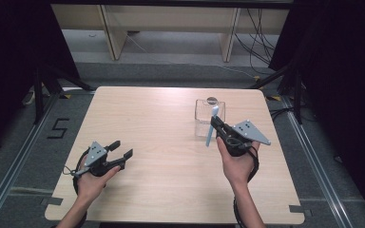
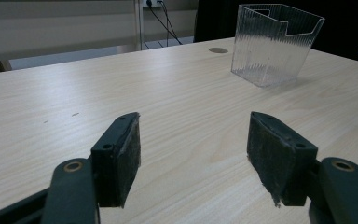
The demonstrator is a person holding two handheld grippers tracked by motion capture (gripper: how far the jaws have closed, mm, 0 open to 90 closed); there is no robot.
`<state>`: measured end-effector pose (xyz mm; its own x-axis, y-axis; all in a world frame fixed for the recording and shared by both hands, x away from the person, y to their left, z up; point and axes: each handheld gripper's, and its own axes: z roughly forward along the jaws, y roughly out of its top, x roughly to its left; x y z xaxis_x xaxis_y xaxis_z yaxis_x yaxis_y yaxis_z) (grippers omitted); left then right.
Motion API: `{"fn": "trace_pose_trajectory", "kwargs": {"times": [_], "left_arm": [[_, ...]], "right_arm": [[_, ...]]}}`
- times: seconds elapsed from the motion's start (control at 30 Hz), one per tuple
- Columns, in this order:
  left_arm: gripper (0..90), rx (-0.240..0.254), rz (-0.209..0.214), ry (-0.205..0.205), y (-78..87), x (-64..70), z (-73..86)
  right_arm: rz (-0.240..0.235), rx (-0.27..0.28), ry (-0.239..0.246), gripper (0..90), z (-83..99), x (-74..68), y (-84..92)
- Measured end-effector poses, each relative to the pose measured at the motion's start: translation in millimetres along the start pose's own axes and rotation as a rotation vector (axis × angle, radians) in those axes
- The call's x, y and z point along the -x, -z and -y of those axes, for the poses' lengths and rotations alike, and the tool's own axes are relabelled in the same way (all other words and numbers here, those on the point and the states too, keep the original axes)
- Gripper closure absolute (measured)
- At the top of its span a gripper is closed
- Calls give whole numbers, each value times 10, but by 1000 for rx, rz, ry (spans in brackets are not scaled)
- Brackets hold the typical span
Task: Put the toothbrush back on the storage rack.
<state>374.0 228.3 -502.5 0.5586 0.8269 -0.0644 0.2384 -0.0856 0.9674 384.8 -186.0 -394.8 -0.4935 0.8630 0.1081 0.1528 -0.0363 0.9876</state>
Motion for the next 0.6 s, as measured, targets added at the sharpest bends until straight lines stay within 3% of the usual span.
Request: {"fn": "trace_pose_trajectory", "kwargs": {"times": [0.03,0.1,0.13,0.23,0.43,0.47,0.6], "left_arm": [[341,0,-1,0,0,-1,0],[341,-1,-2,0,2,-2,2],[341,-1,-2,0,2,-3,4],[340,-2,-4,-1,1,-4,7],[340,-3,-5,1,-2,-6,10],[339,-3,-5,1,-3,-7,11],[339,-4,-7,4,-4,-9,18]], "right_arm": [[10,15,24,859,-6,23,-4],[5,6,7,859,-12,27,1],[13,20,25,859,-12,51,0],[17,4,10,859,-14,51,10],[32,22,18,859,-39,93,12],[36,11,-6,859,-49,88,24],[34,20,4,859,-74,113,14]]}}
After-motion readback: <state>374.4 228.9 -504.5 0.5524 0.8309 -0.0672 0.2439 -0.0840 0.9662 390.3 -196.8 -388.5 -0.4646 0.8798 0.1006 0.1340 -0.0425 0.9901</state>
